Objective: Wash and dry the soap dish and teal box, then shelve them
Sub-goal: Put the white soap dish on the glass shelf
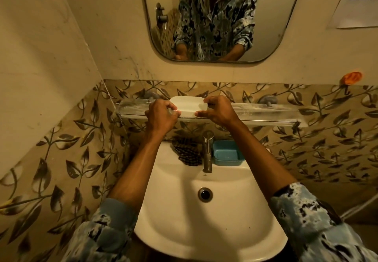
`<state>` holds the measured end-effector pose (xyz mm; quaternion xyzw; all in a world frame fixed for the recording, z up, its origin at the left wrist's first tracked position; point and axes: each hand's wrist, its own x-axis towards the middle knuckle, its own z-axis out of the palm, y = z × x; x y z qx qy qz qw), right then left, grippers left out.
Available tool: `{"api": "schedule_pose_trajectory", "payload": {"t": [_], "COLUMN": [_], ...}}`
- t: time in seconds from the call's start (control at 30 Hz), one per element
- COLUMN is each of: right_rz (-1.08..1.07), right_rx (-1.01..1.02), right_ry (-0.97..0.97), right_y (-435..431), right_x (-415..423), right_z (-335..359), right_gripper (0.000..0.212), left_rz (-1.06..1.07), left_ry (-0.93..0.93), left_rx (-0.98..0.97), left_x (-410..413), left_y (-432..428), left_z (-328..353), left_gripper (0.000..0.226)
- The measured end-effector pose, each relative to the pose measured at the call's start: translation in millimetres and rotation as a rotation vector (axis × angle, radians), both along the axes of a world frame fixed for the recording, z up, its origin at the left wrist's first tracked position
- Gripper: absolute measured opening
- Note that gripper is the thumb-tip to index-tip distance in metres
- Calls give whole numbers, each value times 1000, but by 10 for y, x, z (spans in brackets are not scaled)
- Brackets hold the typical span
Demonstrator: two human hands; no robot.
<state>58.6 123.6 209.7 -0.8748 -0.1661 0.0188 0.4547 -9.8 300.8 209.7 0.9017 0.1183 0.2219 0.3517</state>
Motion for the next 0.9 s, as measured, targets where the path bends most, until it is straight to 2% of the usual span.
{"api": "schedule_pose_trajectory", "payload": {"t": [0.2, 0.3, 0.37, 0.43, 0.47, 0.5, 0.57, 0.7, 0.8, 0.9], "right_rz": [34, -12, -114, -219, -242, -244, -230, -184, -96, -70], "right_rx": [-122, -53, 76, 150, 138, 106, 12, -274, -415, -496], "right_ry": [-99, -206, -438, -637, -678, -673, -536, -199, -165, -194], "right_y": [4, -48, -140, -291, -392, -497, -724, -1026, -1060, -1005], "right_x": [-65, -164, -313, -515, -621, -719, -844, -751, -582, -433], "right_z": [-39, -45, -132, -365, -553, -763, -1219, -1802, -1942, -1991], "right_gripper": [62, 59, 40, 15, 8, 5, 5, 28, 38, 36], "left_rz": [37, 41, 58, 79, 83, 74, 44, 34, 19, -13], "left_ry": [37, 45, -27, -124, -143, -144, -97, 104, 259, 343], "left_rx": [24, 56, 50, -9, -28, -37, -76, -195, -256, -256], "left_x": [-24, -68, -166, -333, -443, -564, -825, -1339, -1656, -1845], "left_y": [-10, -51, -100, -148, -176, -204, -295, -562, -748, -860], "left_z": [-53, -40, -53, -142, -235, -349, -646, -1241, -1558, -1721], "left_gripper": [11, 30, 41, 38, 34, 31, 26, 23, 23, 22]}}
